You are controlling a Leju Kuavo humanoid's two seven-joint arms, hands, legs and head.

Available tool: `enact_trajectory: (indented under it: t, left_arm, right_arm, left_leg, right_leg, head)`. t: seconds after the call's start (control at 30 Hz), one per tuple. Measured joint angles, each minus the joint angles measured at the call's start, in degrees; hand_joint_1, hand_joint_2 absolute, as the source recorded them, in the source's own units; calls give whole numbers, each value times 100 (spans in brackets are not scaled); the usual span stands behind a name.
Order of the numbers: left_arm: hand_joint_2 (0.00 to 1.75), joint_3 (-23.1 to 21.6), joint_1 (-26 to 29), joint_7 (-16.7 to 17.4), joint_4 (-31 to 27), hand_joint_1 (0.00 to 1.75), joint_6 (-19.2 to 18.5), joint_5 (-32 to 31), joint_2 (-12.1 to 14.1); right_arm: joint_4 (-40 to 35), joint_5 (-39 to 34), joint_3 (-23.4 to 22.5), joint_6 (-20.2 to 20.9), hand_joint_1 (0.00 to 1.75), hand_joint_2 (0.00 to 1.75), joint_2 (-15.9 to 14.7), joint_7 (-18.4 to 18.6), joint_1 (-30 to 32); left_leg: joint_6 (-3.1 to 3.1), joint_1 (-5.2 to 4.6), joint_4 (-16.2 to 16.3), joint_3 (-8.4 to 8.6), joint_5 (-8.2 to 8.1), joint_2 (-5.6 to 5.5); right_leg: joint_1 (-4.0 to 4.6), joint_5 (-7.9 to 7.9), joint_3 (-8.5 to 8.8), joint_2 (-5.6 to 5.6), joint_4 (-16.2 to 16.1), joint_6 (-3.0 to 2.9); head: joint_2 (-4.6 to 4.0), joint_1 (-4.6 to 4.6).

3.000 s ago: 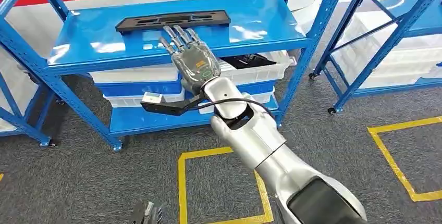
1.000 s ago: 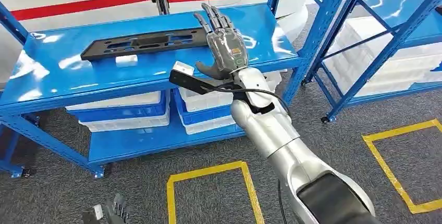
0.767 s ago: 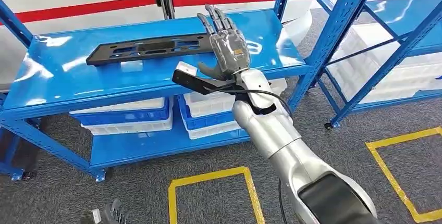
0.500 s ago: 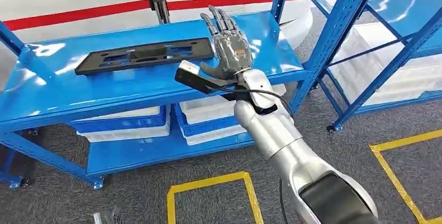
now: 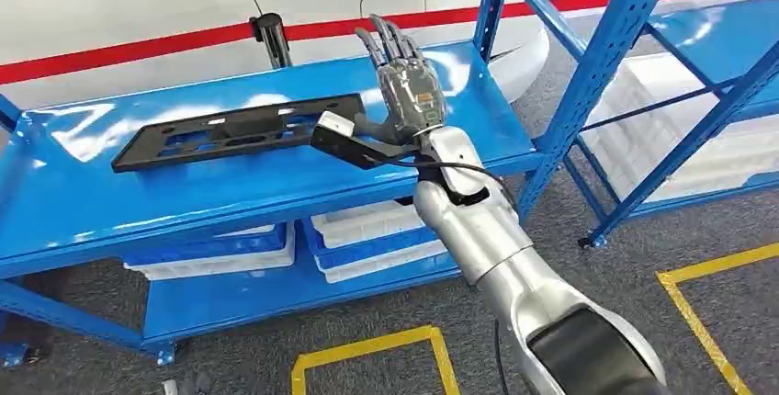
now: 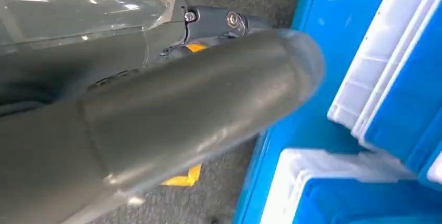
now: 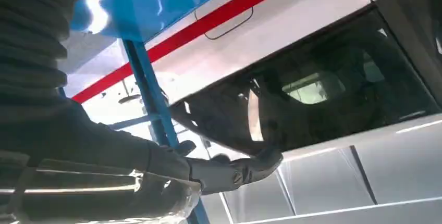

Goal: Take the parts from the cabinet and place them on the table.

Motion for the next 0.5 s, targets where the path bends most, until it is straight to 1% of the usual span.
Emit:
enact_trajectory:
  t: [0.03,0.07,0.1,0.13,0.17,0.2,0.23,0.27,0.3,0.33,0.37,0.4,0.43,0.47,0.5]
  left_arm:
    - [0,11,-5,40,29,0,29,51,11]
    - [0,37,-11,114,55,0,66,116,24]
    - [0,50,-11,164,83,0,81,148,33]
    - [0,65,-2,219,107,0,103,194,37]
    - [0,83,14,278,138,0,136,232,46]
    - [0,101,38,315,167,0,169,252,55]
    - [0,129,68,353,184,0,212,262,70]
    - [0,142,91,379,206,0,274,276,79]
    - [0,146,109,396,223,0,325,273,96]
    - [0,151,123,422,237,0,363,278,127]
    - [0,173,121,484,265,0,378,304,166]
    - [0,181,127,558,274,0,426,343,179]
    - [0,188,143,643,287,0,484,343,188]
    - [0,205,155,723,306,0,581,348,225]
    - [0,216,172,809,315,0,662,341,249]
  right_arm:
    - [-13,-15,-2,-7,0,175,-27,9,-13]
    - [-30,-22,0,-6,0,175,-39,28,-41]
    - [-35,-24,0,-9,0,175,-61,41,-42]
    - [-39,-28,0,-9,0,175,-90,48,-13]
    - [-39,-37,0,-11,0,175,-116,50,34]
    - [-37,-39,0,-13,0,175,-140,61,79]
    - [-39,-39,0,-13,0,175,-164,63,106]
    - [-39,-44,0,-15,0,175,-180,66,112]
    - [-39,-46,0,-17,0,175,-201,66,110]
    - [-35,-50,0,-20,0,175,-232,66,120]
    - [-22,-72,7,-28,0,175,-276,66,128]
    - [-22,-83,28,-41,0,175,-258,46,132]
    - [-26,-92,28,-52,0,175,-269,42,141]
    - [-26,-116,26,-65,0,175,-263,46,135]
    - [-26,-120,28,-72,0,175,-248,44,103]
  left_leg:
    - [13,-2,-19,87,-20,26]
    - [28,7,-18,125,-33,31]
    - [47,8,-18,154,-59,31]
    - [47,10,-18,188,-104,26]
    - [18,24,-17,234,-160,19]
    - [-11,43,-16,292,-214,3]
    - [-48,66,-13,361,-278,-4]
    - [-94,96,5,439,-349,-10]
    - [-146,126,41,513,-439,-12]
    - [-212,111,89,466,-515,-12]
    - [-256,113,228,572,-622,-11]
    - [-298,86,193,464,-657,-9]
    - [-344,96,225,502,-692,12]
    - [-359,108,277,502,-680,26]
    - [-376,141,294,501,-696,36]
  right_leg:
    - [-27,-37,-17,-21,173,21]
    - [-30,-140,-199,-22,487,5]
    - [-55,-256,-489,-21,918,-5]
    - [-74,-411,-795,-22,1323,20]
    - [-99,-558,-1038,-23,1573,49]
    - [-131,-619,-1171,-27,1591,113]
    - [-164,-576,-1200,-36,1408,171]
    - [-212,-365,-1140,-49,1021,321]
    - [-266,20,-1017,-80,488,464]
    - [-316,506,-945,-124,35,591]
    - [-289,631,-1000,-219,7,537]
    - [-237,562,-890,-213,90,303]
    - [-230,605,-943,-186,96,194]
    - [-245,579,-935,-174,103,139]
    - [-265,570,-892,-144,98,89]
  head:
    - [0,30]
    - [0,50]
    - [0,57]
    - [0,50]
    - [0,63]
    - [0,57]
    - [0,61]
    - [0,63]
    - [0,65]
    - [0,70]
    - [0,96]
    - [0,99]
    - [0,50]
    - [0,59]
    - [0,46]
